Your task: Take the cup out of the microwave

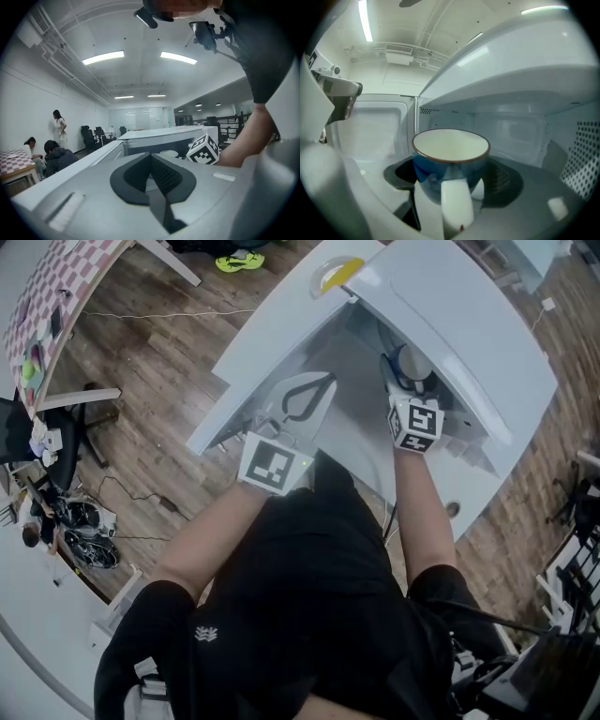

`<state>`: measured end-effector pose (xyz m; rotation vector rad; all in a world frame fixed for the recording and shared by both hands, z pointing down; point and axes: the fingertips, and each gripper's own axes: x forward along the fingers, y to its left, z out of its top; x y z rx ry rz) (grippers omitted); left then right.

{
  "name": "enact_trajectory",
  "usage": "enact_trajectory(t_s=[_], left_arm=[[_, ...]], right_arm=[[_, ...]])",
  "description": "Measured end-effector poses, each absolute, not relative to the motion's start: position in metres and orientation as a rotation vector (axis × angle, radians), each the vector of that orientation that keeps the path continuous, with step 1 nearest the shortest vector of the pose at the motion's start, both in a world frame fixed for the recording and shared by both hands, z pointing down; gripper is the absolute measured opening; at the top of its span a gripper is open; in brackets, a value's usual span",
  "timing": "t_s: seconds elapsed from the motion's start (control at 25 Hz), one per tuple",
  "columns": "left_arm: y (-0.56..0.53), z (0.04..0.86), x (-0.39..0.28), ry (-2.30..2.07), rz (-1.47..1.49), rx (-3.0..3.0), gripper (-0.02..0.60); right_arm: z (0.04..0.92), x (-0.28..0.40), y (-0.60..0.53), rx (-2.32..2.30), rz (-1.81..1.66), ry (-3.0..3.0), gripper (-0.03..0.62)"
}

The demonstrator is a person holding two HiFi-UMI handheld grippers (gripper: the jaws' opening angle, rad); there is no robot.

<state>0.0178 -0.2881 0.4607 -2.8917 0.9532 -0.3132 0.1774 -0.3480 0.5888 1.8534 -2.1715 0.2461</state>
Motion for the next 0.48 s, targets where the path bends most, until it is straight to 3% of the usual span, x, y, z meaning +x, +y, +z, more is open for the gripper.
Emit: enact_trajectory(t_s=[0.48], left_arm=[[-0.248,0.435,-0.007,0.991,-0.256,-2.872,0.003]], right_arm=[[0.567,0.164,-0.293,1.883,0.271,-2.18,0.399]])
